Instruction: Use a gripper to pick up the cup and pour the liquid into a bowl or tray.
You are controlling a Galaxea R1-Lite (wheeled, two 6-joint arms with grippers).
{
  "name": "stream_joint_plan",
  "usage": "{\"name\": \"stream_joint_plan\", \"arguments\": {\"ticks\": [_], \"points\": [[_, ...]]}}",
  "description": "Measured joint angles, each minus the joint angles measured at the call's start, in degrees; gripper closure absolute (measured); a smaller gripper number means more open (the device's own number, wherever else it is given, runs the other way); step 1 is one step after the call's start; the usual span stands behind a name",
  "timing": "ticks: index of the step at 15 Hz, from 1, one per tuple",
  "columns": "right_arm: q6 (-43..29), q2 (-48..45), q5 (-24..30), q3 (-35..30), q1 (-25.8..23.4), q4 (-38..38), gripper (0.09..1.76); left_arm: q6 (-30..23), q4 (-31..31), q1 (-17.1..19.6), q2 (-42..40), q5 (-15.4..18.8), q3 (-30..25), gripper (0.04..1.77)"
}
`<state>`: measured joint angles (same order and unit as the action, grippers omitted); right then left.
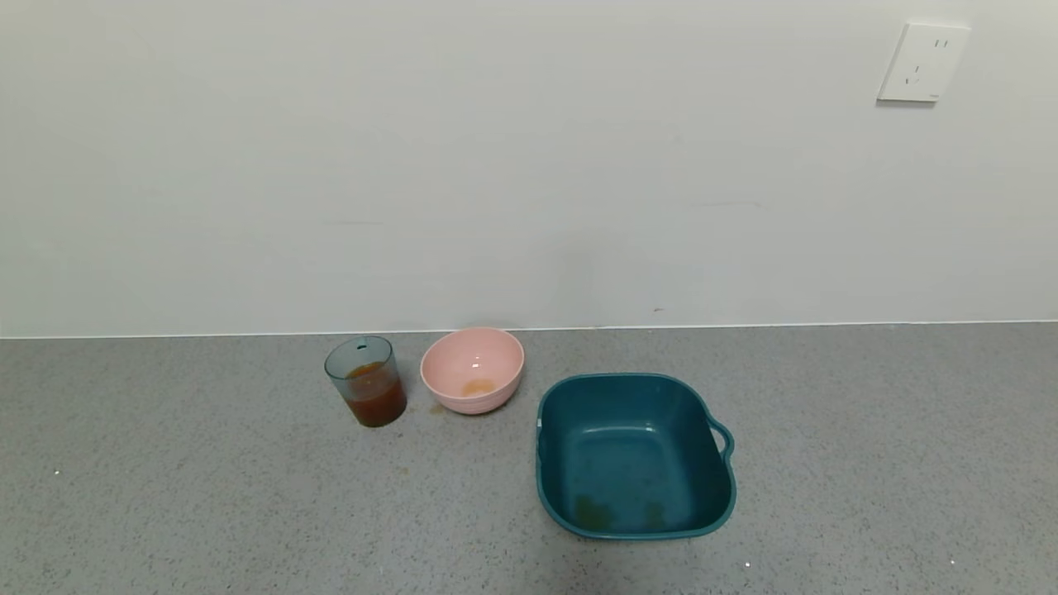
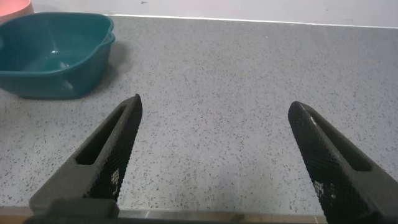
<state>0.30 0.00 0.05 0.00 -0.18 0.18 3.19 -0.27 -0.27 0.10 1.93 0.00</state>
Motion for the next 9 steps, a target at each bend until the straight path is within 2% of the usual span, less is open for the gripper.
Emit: {"name": "stream_joint_plan", "arguments": {"ticks": [9], "points": [[0.00,0.00,0.02,0.00,0.00,0.00,0.14,0.16,-0.04,0.00,0.00,-0.30,0.00,0.09]]}}
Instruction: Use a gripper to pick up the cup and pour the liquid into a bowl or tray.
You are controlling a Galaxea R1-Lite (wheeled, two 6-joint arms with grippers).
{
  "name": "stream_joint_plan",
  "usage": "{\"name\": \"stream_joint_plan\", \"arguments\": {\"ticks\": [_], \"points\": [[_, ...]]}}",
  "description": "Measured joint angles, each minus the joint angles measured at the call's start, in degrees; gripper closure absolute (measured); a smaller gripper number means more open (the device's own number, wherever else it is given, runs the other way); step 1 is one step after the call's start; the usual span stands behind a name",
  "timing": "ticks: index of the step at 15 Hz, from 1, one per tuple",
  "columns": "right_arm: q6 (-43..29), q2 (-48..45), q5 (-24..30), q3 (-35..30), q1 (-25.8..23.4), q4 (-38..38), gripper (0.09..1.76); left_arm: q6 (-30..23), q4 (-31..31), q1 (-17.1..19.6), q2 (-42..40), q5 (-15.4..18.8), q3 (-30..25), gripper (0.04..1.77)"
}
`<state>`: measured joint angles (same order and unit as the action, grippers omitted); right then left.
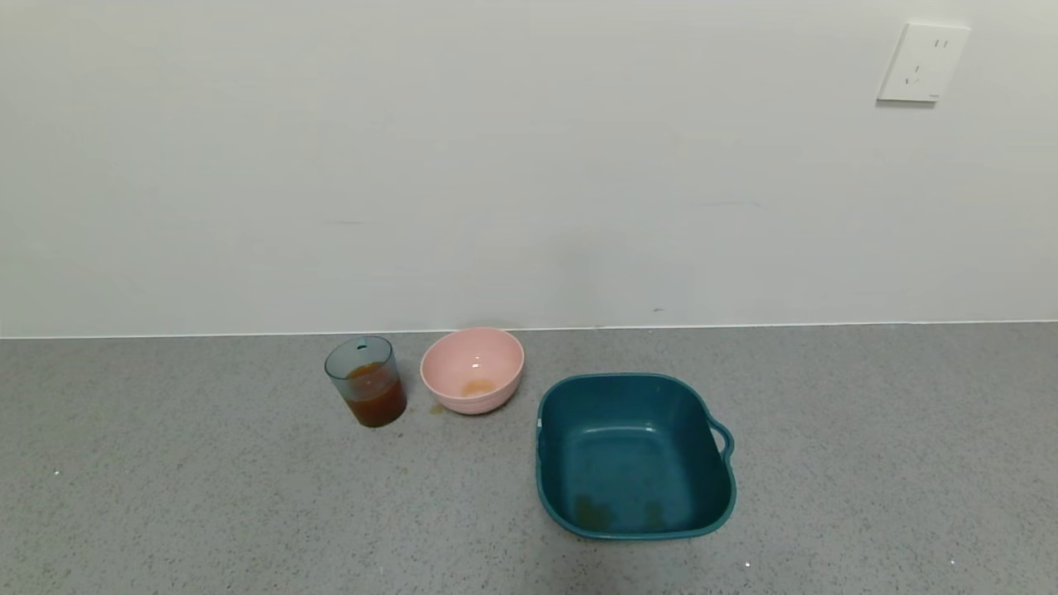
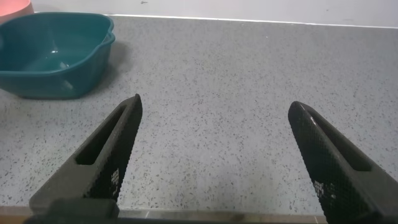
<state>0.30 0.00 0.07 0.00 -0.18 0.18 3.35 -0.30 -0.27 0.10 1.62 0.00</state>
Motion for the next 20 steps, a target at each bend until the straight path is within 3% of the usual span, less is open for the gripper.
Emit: {"name": "stream_joint_plan", "arguments": {"ticks": [4,8,15,20], "points": [[0.00,0.00,-0.05,0.00,0.00,0.00,0.14,0.39,-0.68,0.00,0.32,0.33,3.06,0.09],[0.00,0.00,0.00,0.00,0.00,0.00,0.14,0.44,-0.68,0.00,5.17,0.27,10.45,0.09],[0.02,0.00,0.00,0.00,0.00,0.00,0.14,0.63,-0.10,-0.35,26.19,-0.78,26.56,0.09],[0.02,0.00,0.00,0.00,0.00,0.00,0.14,0.59,0.90,-0.15,42.70,-0.39,32.20,0.09]]}}
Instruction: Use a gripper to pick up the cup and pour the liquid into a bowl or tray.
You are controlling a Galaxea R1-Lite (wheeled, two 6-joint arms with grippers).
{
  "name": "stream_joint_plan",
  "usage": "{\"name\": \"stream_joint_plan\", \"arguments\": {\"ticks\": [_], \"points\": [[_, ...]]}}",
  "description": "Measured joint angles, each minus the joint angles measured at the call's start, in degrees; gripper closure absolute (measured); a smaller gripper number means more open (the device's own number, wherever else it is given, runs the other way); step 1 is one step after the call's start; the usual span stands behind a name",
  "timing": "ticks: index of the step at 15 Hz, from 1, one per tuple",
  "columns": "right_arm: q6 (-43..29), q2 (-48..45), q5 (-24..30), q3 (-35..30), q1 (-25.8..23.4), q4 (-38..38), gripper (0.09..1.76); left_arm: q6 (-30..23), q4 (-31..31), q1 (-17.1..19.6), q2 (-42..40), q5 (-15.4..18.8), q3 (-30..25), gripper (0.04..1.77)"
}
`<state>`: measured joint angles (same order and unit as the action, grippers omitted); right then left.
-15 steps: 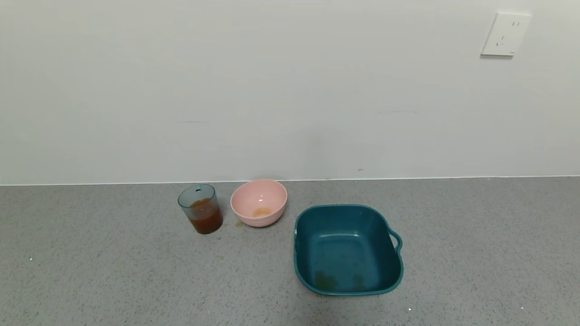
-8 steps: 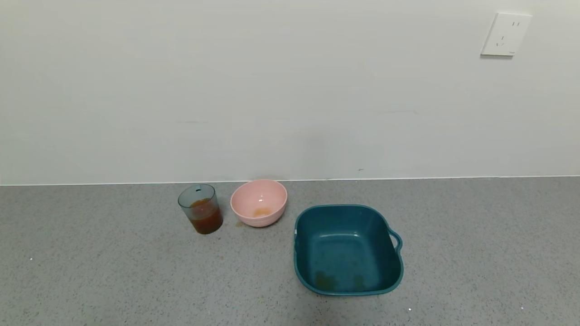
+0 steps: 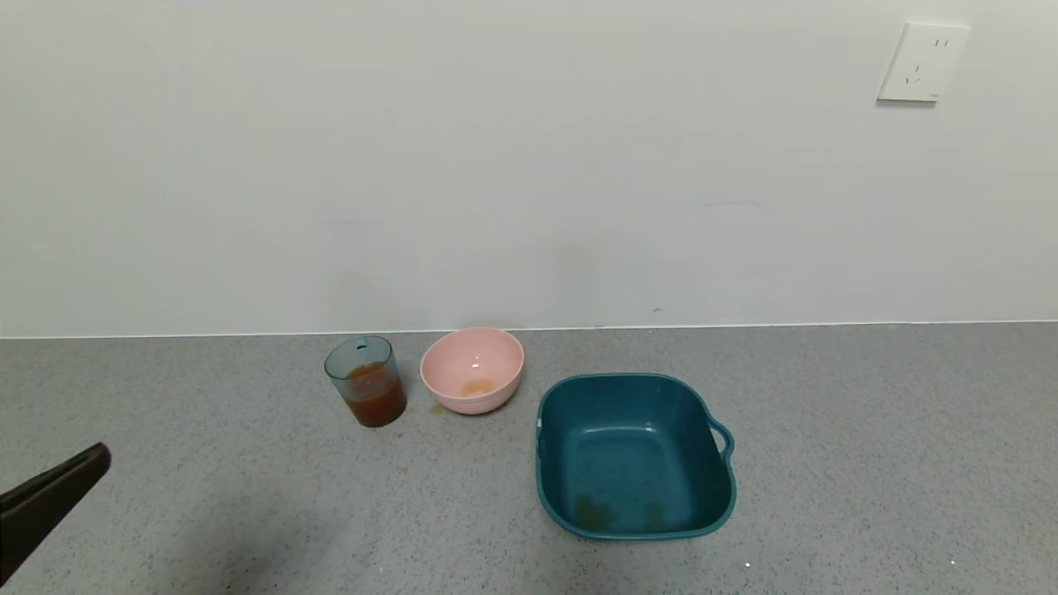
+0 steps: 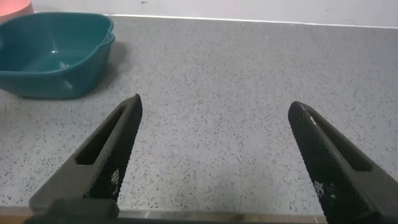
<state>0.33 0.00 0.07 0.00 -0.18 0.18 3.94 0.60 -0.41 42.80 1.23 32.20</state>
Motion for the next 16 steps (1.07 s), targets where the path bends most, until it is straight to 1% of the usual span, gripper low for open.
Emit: {"name": "stream_joint_plan", "arguments": {"ticks": [2,6,11,14,16], "points": [[-0.02,0.00,0.00,0.00,0.00,0.00,0.14,-0.24,2.57,-0.16,6.42,0.20,0.22,0.09],[0.00,0.00,0.00,0.00,0.00,-0.02,0.14,-0.50,8.91,-0.35,18.08,0.74,-1.41,0.09],[0.00,0.00,0.00,0.00,0.00,0.00,0.14,-0.56,23.82,-0.44,32.74,1.22,-5.38,0.09],[0.00,0.00,-0.02,0.00,0.00,-0.02,0.14,-0.66,29.57,-0.68,40.57,1.35,-6.27,0.09],[-0.02,0.00,0.00,0.00,0.00,-0.02,0.14,-0.83,32.15,-1.62,44.72,1.27,-6.77,0.09]]}}
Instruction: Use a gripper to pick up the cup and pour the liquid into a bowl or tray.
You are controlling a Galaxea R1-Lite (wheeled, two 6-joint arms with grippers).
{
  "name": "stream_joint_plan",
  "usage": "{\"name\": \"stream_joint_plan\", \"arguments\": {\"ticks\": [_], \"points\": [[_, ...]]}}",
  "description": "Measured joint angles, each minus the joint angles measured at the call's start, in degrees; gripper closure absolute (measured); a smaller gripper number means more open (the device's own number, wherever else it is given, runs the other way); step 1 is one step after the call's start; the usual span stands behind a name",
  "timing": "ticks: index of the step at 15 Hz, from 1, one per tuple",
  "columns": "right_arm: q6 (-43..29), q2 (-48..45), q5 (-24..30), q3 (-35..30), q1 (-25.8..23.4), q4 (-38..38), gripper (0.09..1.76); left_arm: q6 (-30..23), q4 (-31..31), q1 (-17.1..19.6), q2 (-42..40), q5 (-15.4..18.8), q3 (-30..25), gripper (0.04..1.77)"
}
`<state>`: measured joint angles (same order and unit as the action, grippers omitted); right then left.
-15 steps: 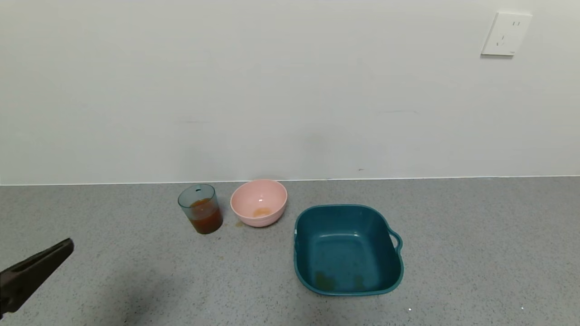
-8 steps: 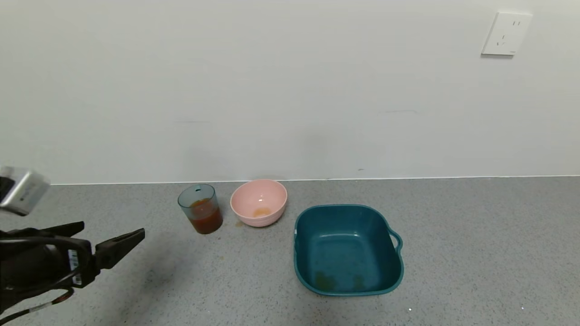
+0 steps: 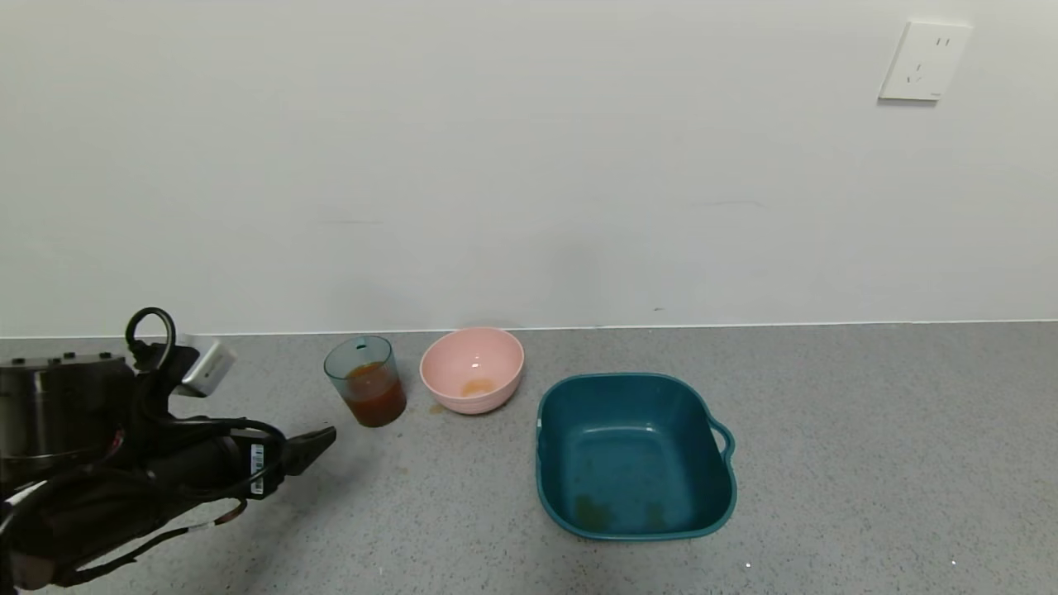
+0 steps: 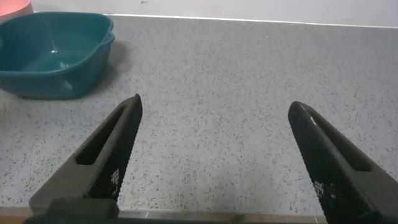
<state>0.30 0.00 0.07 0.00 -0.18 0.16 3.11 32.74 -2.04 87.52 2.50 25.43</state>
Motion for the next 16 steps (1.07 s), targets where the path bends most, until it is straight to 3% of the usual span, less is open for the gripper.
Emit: {"name": "stream_joint_plan", "arguments": {"ticks": [7,12,16], "points": [[0.02,0.00,0.00,0.00,0.00,0.05,0.14,-2.10,15.27,-3.13,13.14,-0.74,-1.68,0.09],[0.02,0.00,-0.02,0.00,0.00,0.02,0.14,-3.41,32.63,-3.22,22.52,-3.86,-2.89,0.09],[0.02,0.00,-0.02,0.00,0.00,0.02,0.14,-5.22,38.25,-3.22,27.17,-4.43,-3.35,0.09]]}}
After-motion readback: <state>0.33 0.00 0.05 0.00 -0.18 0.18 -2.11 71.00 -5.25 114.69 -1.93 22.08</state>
